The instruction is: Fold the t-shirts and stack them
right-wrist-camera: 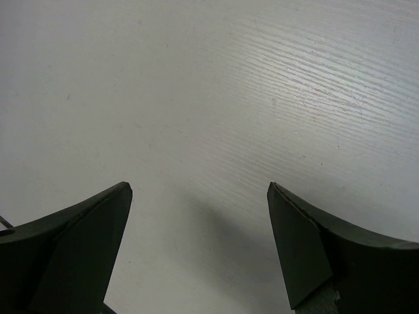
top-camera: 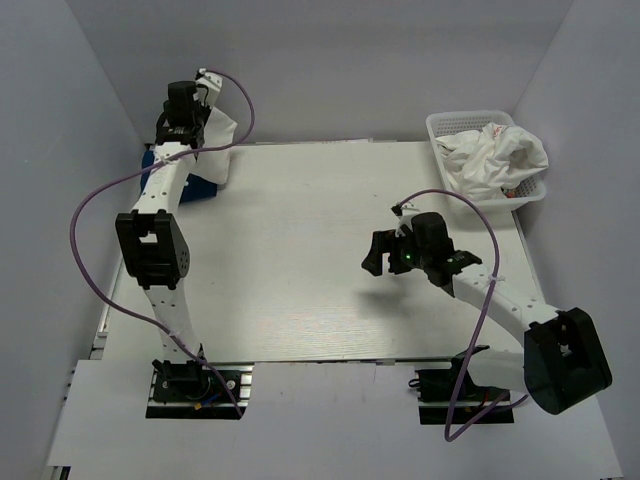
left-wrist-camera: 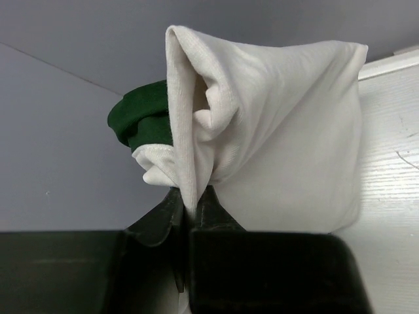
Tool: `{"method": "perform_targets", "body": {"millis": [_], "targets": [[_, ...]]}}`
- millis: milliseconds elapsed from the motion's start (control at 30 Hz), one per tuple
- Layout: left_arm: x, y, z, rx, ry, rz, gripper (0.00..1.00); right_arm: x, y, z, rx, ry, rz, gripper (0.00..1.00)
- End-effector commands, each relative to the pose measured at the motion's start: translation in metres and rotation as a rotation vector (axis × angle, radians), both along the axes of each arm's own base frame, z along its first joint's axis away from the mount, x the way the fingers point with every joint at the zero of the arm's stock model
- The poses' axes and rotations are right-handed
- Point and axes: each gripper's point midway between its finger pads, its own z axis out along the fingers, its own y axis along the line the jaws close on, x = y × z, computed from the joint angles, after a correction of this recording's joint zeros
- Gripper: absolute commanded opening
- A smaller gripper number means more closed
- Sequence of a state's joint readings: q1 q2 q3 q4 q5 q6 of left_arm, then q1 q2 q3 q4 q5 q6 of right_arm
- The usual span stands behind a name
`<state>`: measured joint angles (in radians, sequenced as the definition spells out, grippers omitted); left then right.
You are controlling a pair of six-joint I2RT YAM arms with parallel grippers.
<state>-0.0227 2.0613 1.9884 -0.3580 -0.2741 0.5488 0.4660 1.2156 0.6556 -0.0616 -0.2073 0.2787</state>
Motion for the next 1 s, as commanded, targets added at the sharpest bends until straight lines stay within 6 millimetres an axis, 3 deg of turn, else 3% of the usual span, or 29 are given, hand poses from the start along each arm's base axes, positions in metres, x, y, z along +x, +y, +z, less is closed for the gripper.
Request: {"method": "perform_targets", "body": {"millis": [0,133,233,500,567,600,667,833,900,933,967], "targets": [[-0.016,0.004,0.063,-0.002,-0.143,0.011,0.00,0.010,0.000,0.006,-0.011,-0.034,-0.007,0.90],[-0.014,0.012,0.049,0.012,-0.127,0.030,0.00,0.010,-0.001,0.004,-0.017,-0.029,-0.012,0.90],[-0.006,0.026,0.025,0.014,-0.090,0.055,0.00,0.010,-0.001,0.005,-0.021,-0.028,-0.012,0.90],[0.007,0.082,-0.014,0.024,-0.057,0.159,0.00,0.015,-0.006,0.002,-0.051,-0.023,-0.035,0.90],[0.010,0.090,-0.011,0.024,-0.075,0.171,0.00,0.017,-0.006,0.001,-0.060,-0.019,-0.042,0.90],[0.012,0.098,-0.024,0.024,-0.059,0.183,0.00,0.017,-0.007,0.000,-0.065,-0.019,-0.042,0.90],[0.014,0.107,-0.033,0.025,-0.055,0.197,0.00,0.018,-0.006,-0.004,-0.073,-0.006,-0.041,0.90],[0.019,0.138,-0.039,0.047,-0.082,0.263,0.00,0.019,-0.009,-0.012,-0.100,0.024,-0.053,0.90],[0.022,0.141,-0.036,0.053,-0.115,0.278,0.00,0.021,-0.011,-0.012,-0.105,0.016,-0.062,0.90],[0.021,0.151,-0.044,0.058,-0.110,0.303,0.04,0.021,-0.011,-0.015,-0.111,0.024,-0.060,0.90],[0.024,0.151,-0.051,0.058,-0.104,0.304,0.13,0.022,-0.011,-0.016,-0.115,0.027,-0.060,0.90]]}}
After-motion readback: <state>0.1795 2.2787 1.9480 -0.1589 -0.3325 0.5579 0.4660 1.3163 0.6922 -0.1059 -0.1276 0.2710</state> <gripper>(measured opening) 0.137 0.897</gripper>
